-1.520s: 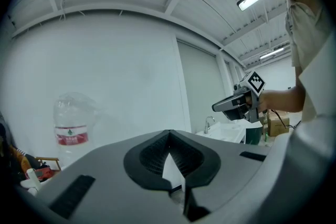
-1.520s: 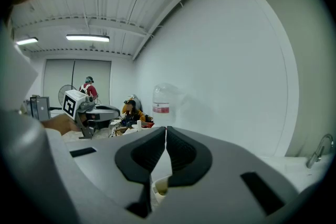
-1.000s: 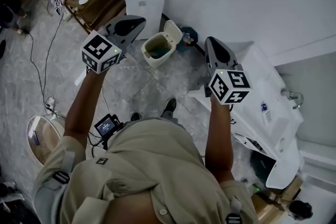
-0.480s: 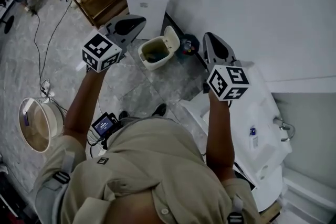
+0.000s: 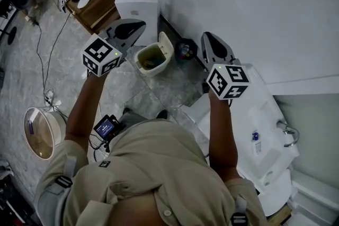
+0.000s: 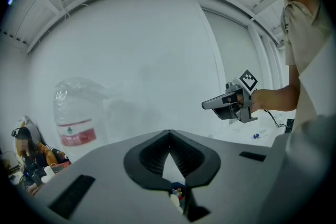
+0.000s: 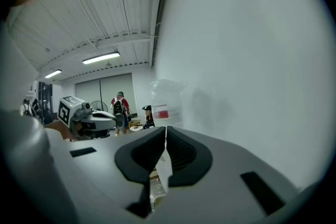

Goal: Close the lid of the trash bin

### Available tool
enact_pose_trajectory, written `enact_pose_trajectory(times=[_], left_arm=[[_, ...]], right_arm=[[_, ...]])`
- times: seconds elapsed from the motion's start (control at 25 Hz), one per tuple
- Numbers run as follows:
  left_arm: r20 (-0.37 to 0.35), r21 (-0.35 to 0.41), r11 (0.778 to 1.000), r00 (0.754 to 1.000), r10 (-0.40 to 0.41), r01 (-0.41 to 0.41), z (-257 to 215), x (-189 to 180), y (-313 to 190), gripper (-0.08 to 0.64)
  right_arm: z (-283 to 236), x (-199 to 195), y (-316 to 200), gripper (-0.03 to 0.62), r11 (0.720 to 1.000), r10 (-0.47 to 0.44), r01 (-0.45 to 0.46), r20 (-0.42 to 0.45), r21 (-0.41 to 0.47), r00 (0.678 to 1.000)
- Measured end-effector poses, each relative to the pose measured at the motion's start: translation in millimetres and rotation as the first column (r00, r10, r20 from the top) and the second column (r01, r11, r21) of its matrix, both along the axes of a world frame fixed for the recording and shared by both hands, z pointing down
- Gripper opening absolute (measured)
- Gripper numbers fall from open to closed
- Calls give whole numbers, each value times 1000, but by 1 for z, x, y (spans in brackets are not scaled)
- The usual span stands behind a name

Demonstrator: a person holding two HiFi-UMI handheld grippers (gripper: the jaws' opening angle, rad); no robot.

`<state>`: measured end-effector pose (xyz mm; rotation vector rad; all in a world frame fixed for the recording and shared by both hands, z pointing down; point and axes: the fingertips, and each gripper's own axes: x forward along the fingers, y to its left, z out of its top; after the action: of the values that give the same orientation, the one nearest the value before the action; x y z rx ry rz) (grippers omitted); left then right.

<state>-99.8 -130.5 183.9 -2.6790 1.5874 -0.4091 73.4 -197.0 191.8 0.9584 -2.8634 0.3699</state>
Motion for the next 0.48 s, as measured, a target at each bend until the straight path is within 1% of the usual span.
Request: enact_pose_trajectory(times=[0.28,0.48], left_arm=[[-2,-20,998,998,68,-68,13,14,-33,14],[-16,-44,986,987,161,-162,31,27,-69,14]], right_arm=[[24,23,-12,26,996,75,-75,-16,-37,997],[38,44,-27,26,981,179,-179,-14,-71,984]])
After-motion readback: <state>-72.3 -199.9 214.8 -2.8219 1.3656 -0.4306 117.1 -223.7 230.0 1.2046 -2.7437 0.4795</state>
